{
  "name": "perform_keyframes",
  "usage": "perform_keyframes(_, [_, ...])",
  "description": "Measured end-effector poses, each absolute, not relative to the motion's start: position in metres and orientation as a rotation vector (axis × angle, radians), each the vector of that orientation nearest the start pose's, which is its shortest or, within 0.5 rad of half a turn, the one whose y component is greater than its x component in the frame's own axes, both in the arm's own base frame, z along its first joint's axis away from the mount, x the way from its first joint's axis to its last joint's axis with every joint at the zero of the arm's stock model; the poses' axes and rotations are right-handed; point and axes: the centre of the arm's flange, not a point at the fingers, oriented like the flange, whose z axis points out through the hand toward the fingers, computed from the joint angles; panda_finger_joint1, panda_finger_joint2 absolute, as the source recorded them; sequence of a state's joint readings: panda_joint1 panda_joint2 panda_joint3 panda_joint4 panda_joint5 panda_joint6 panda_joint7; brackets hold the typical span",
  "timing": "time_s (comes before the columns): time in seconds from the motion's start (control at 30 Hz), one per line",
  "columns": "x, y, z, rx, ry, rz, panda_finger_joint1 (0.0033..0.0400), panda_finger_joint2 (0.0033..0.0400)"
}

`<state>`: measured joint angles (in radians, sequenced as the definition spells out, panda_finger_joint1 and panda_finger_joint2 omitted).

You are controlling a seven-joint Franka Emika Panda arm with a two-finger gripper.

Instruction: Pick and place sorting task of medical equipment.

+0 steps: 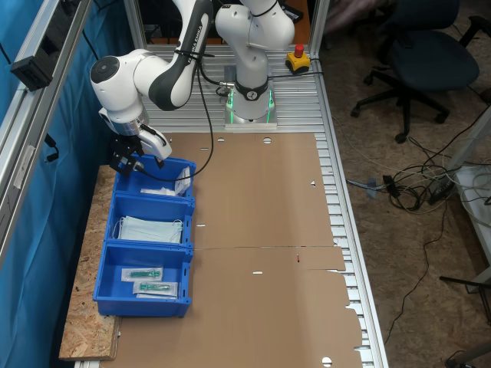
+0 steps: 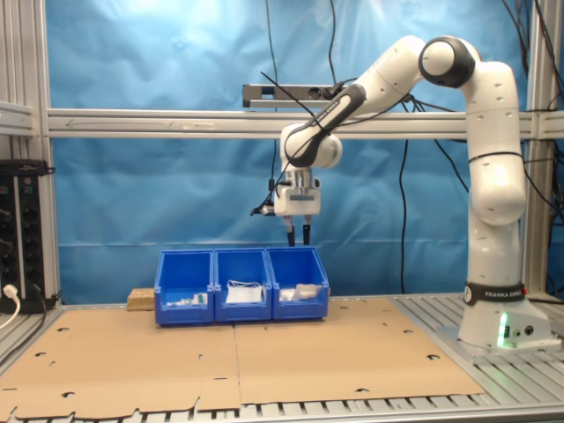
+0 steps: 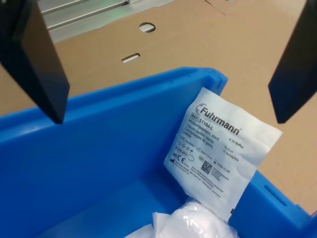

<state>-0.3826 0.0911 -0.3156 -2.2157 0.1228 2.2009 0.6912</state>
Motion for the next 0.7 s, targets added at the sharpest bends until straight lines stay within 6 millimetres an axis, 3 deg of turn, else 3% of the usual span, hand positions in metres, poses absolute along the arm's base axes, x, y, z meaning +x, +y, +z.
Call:
perform_keyframes(0.1, [0.407, -0.335, 0.330, -2.282, 2.054, 0.152, 0.0364, 0.0364])
perform_keyframes(0.13, [0.408, -0.334, 0.330, -2.283, 2.053, 0.152, 0.0393, 0.0393])
perform_keyframes(0.4, [0.423, -0.316, 0.340, -2.326, 1.997, 0.124, 0.0398, 0.0398])
perform_keyframes(0.7, [0.460, -0.255, 0.377, -2.442, 1.817, 0.029, 0.0399, 0.0399])
